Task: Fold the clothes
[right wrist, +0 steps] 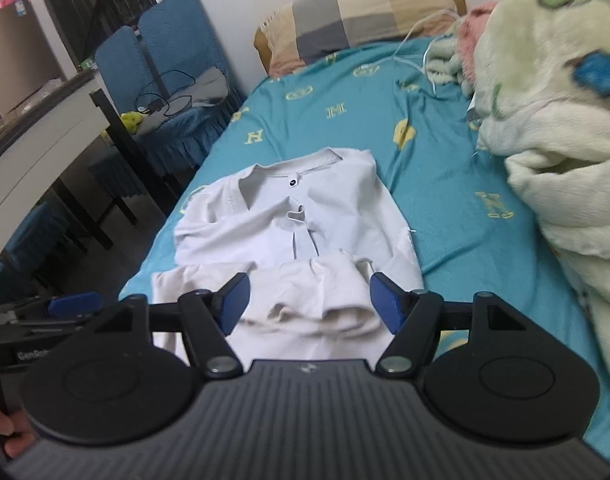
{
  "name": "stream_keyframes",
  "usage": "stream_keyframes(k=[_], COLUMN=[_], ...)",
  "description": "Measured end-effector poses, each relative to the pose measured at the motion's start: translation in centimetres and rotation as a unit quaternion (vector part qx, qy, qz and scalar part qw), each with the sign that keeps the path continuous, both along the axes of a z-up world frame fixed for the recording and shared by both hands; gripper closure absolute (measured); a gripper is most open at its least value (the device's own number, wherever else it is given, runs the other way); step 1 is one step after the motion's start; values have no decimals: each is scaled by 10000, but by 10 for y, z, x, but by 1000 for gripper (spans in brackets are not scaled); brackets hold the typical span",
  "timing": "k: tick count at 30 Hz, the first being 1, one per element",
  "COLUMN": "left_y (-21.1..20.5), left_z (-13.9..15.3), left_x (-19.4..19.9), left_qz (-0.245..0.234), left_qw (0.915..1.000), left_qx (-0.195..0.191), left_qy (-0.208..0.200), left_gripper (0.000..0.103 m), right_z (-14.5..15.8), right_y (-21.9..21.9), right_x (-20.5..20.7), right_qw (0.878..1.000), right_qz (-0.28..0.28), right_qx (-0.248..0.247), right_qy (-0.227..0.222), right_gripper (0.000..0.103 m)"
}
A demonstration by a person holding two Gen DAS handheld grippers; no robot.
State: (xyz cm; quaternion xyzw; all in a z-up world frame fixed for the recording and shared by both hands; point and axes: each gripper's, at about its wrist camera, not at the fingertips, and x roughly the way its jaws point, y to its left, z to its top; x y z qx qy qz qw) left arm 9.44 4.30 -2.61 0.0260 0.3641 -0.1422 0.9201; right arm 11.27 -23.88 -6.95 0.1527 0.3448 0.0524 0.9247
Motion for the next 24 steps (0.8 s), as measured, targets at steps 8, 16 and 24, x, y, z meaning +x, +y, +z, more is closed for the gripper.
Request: stream_keyframes(k=[8, 16, 24], left_y=[-1, 37, 60], left_z=[-2, -52, -114], left_x=[-39, -16, -11], left_qz=[-135, 680, 1559], left_qw=[9986, 9512, 8687], left_qx=[-336, -1814, -2874], left_qy=[390, 2403, 3720], left_gripper=[17, 17, 17], right_z=[6, -19, -60], right_y=[14, 10, 1], right_x=[-47, -53, -54], right_qw=[9998, 9945, 9458], right_qz=[91, -115, -264], right_qx=[-161, 732, 2754], right_qy=[52, 742, 1699], right_gripper=[34, 34, 32])
